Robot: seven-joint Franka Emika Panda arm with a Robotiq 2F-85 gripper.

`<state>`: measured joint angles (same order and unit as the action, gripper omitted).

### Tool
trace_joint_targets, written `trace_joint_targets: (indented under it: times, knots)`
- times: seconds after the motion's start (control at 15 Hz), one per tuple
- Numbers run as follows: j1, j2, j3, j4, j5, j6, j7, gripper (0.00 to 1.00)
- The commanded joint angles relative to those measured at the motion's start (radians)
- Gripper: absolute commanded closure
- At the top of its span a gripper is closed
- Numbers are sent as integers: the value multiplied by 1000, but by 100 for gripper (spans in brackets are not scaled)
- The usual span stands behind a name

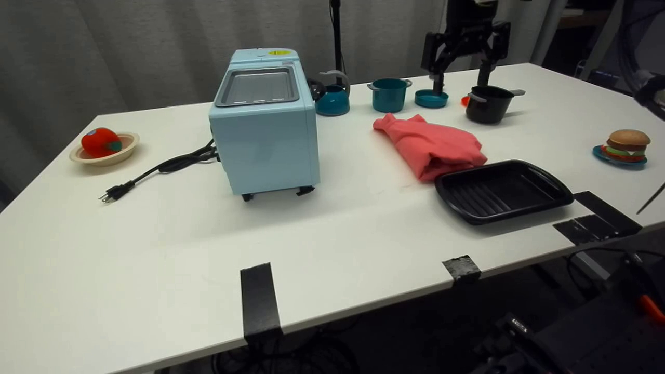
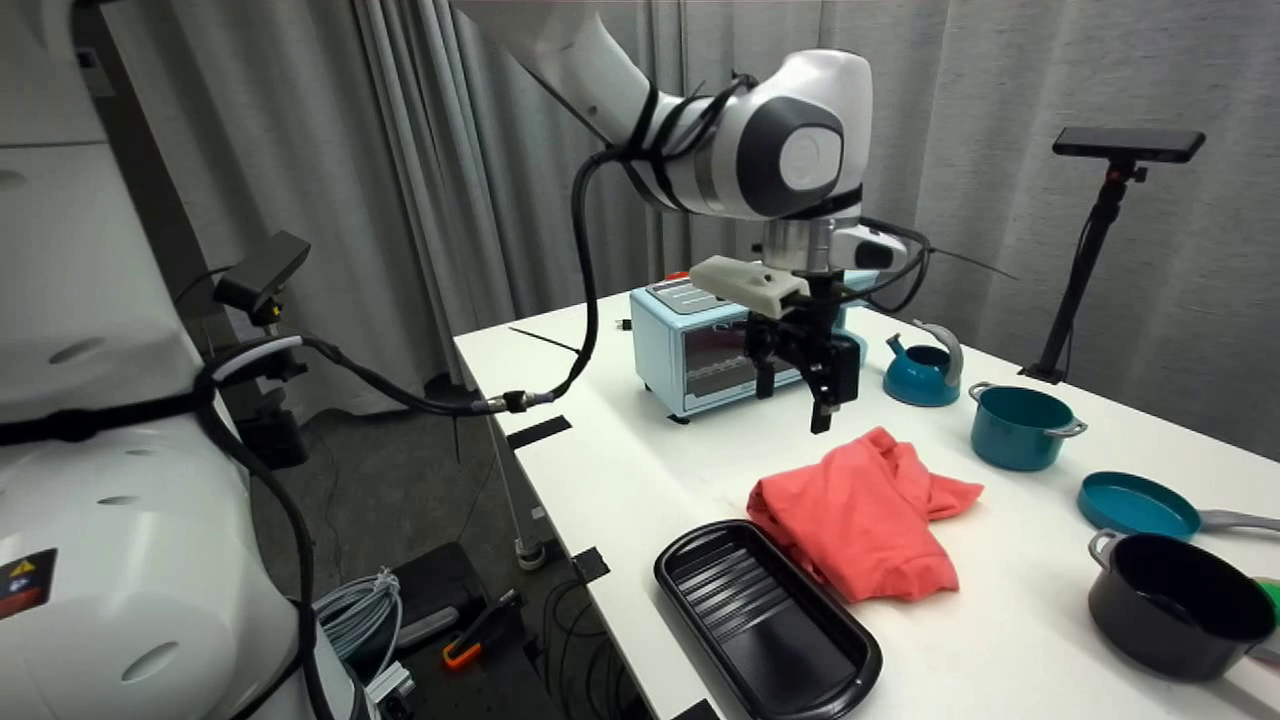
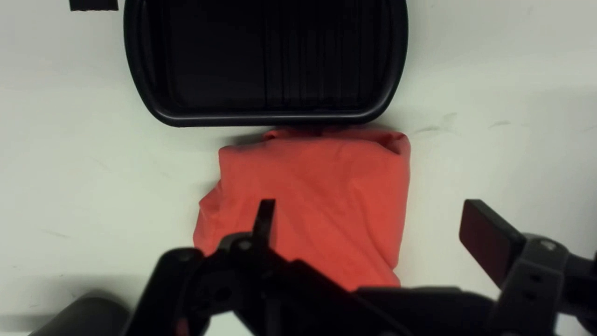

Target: Unfold the peach cloth on the table.

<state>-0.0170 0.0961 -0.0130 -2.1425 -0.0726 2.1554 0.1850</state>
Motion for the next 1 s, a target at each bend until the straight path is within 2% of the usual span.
trace_joint_targets:
  times: [0.0,0.13,0.2,0.67,0.93]
  knots:
    - [-13,142,-28,106,-11,-10,-15,0]
    - [-15,186,-53,131,-33,-3,0,0]
    - [-2,138,-42,78,-11,-1,-1,0]
    - [-9,183,-58,118,-20,-1,-1,0]
    - [-24,242,-76,193,1,12,48,0]
